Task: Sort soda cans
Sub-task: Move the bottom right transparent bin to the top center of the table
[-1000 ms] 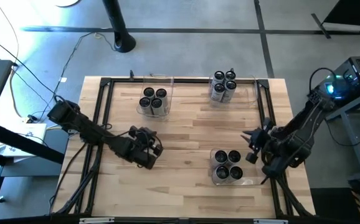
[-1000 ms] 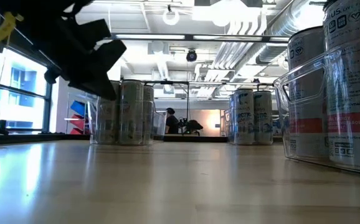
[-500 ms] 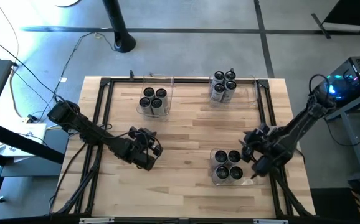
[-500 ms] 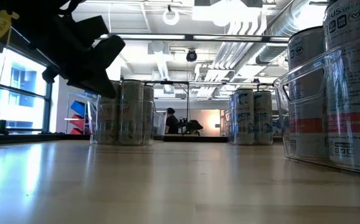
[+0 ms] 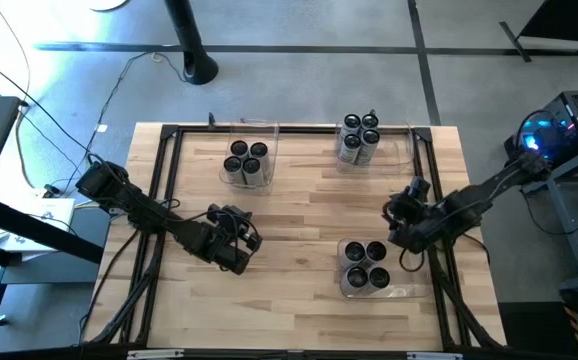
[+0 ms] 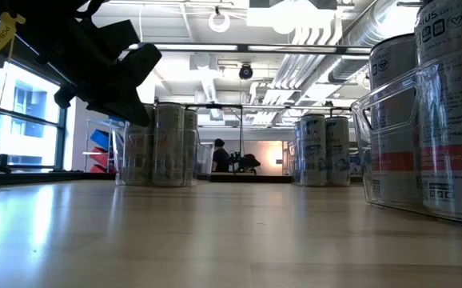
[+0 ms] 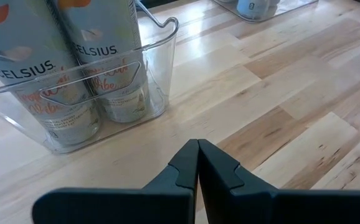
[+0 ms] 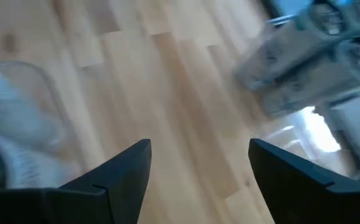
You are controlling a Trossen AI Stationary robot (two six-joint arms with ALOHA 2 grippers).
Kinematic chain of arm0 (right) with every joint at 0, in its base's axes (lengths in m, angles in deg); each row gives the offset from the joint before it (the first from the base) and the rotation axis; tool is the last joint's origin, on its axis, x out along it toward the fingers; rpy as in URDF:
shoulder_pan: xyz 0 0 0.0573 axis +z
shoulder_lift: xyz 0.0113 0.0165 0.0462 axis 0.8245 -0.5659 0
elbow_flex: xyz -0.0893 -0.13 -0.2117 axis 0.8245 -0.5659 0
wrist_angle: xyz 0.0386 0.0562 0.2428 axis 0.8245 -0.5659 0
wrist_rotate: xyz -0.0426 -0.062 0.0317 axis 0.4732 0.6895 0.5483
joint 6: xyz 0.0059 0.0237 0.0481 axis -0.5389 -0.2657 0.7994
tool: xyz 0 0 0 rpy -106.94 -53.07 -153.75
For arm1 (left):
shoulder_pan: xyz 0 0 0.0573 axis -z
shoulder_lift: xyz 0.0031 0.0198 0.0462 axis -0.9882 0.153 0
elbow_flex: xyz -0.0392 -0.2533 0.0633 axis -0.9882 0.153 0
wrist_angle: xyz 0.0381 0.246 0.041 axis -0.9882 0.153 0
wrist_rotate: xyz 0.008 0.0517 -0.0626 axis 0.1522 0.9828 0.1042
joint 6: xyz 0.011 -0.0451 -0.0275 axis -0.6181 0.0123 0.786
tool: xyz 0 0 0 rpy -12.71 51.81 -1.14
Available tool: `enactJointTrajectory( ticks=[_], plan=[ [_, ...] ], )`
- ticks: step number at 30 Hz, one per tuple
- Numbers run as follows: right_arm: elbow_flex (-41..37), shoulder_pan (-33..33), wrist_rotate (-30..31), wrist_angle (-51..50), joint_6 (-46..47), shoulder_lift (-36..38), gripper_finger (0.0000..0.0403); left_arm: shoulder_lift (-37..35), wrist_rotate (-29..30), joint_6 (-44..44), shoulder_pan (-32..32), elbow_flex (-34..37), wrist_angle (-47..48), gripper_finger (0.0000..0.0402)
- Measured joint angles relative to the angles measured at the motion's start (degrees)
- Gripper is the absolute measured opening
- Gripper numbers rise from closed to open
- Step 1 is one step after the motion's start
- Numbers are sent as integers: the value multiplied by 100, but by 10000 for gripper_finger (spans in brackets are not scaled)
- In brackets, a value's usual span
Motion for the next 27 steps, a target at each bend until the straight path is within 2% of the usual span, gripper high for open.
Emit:
enactJointTrajectory(
  ticks=[3,8,10,15,19,23,27],
  plan=[
    [115,-297,-686,202,-534,272,266,0,1,-2,0,0,-52,2],
    [23,-655,-2534,241,-1281,423,266,0,9,-194,0,2,-275,2],
    [-69,-674,-2969,207,-1294,425,266,0,11,-258,0,2,-319,2],
    [-592,-669,-3663,146,-1034,353,253,0,11,-367,0,2,-438,2],
    [-1064,-668,-3952,171,-964,218,230,0,11,-366,0,2,-435,2],
    [-1463,-668,-4109,428,-1039,55,192,0,11,-363,0,2,-437,2],
    [-1609,-681,-3989,583,-1255,-148,141,0,11,-359,0,2,-460,2]
  ],
)
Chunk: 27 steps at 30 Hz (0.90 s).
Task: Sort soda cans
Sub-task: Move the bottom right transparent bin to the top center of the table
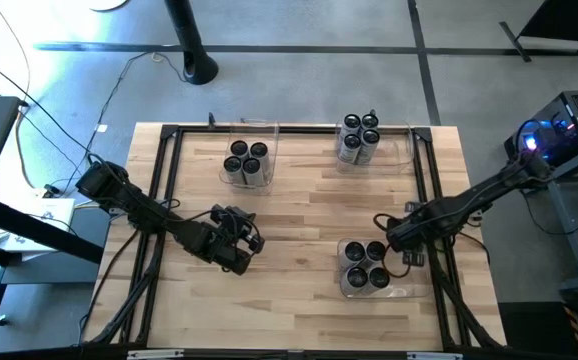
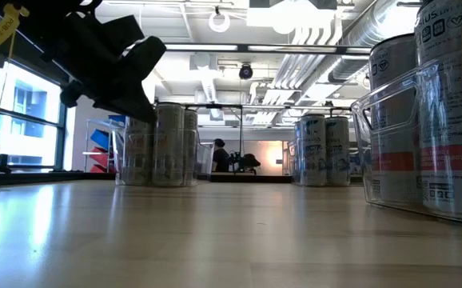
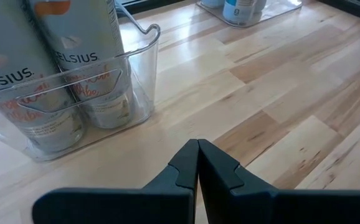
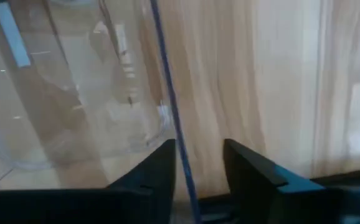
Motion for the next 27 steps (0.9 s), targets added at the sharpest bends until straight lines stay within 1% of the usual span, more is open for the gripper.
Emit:
enactJointTrajectory(
  ticks=[3,7,9,10,15,20,27],
  plan=[
    [-1,-14,252,173,-251,-164,98,0,0,-9,0,0,-70,2],
    [2,-155,602,451,-971,-459,41,0,2,-47,-2,0,-117,2],
    [36,-299,478,497,-1271,-617,16,0,2,-47,-2,0,-117,2],
    [72,-391,371,515,-1357,-708,10,0,-1,-48,-2,0,-120,2],
    [199,-718,313,645,-1461,-940,16,0,-24,-49,-2,0,-128,2],
    [408,-981,512,1170,-1881,-1043,16,0,-44,-50,-2,2,-167,2],
    [477,-1526,513,2224,-3000,-1374,16,0,-179,-284,-2,2,-285,2]
  ],
)
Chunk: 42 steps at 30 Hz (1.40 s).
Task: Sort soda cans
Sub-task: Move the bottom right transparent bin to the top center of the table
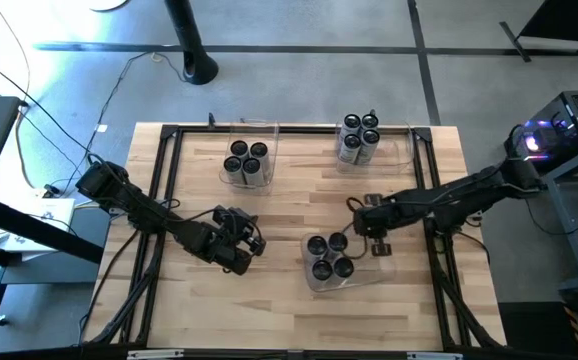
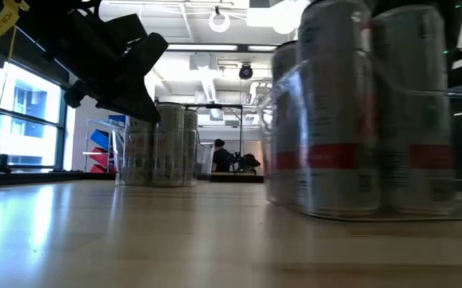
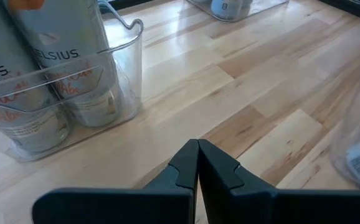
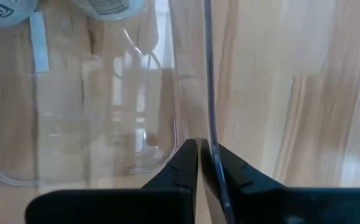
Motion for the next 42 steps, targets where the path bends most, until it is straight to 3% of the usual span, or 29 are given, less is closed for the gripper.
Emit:
enactJointTrajectory(
  ticks=[13,20,26,34,38,42],
  plan=[
    [11,-698,-79,1989,-1932,-632,25,0,-182,-216,2,0,-163,2],
    [8,-793,166,2478,-2098,-645,119,0,-297,-216,2,0,-162,2],
    [584,-791,282,1890,-2087,-640,182,0,-336,-216,2,0,-160,2],
    [1818,-546,246,-148,-1243,-495,182,0,-408,-214,2,0,-159,2],
    [2063,199,233,-1167,-308,-72,164,0,-424,-214,2,0,-178,2],
    [1947,1367,-95,-1315,1020,423,131,0,-389,-214,2,0,-226,2]
  ],
)
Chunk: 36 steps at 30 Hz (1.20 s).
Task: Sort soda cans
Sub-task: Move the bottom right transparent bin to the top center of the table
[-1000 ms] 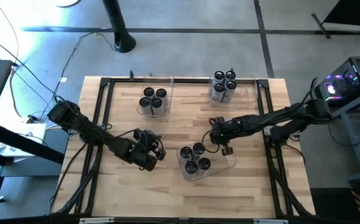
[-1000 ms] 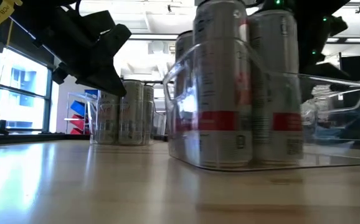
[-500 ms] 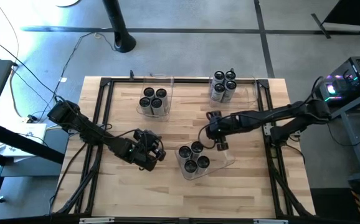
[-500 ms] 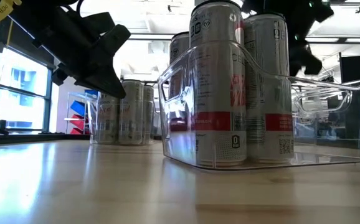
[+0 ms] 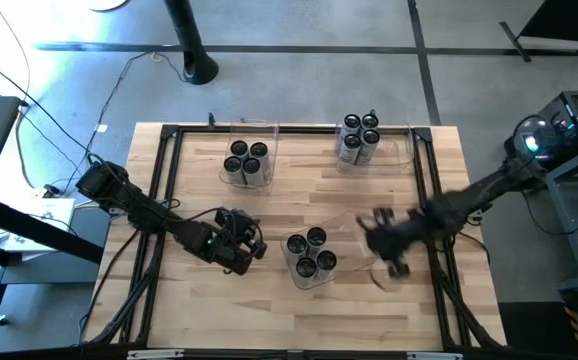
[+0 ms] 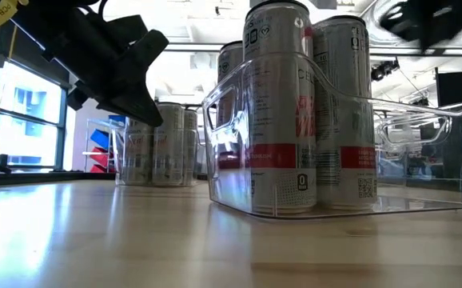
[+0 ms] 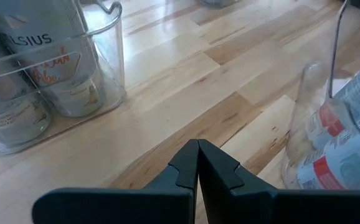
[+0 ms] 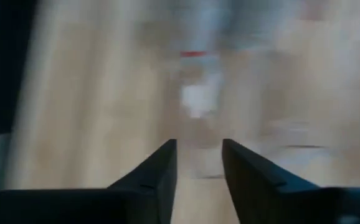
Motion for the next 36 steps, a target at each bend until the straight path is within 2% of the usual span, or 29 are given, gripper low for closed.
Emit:
enactJointTrajectory(
  ticks=[3,6,10,13,16,22,27,30,36],
  plan=[
    [-333,973,-248,626,919,179,98,0,87,0,0,0,-69,2],
    [-831,1794,-215,1590,1570,171,59,0,216,-4,0,0,-179,2],
    [-1585,2323,386,2574,2279,67,8,0,264,-206,0,0,-350,2],
    [-2093,2343,1007,3103,2552,27,10,0,214,-449,0,-9,-609,2],
    [-2466,2170,1447,3542,2571,27,7,-48,-101,-895,23,-258,-736,2],
    [-2798,1446,1946,3914,2242,27,1,-72,-306,-2495,342,-1088,-778,2],
    [-2840,641,2389,4058,1609,21,0,-74,-970,-3488,718,-1485,-789,2],
    [-2838,138,2606,4265,1228,21,0,-74,-1267,-3459,937,-1492,-723,2],
    [-2838,-753,2658,4982,592,21,0,116,-1620,-2500,1305,-1447,-695,1]
  ],
)
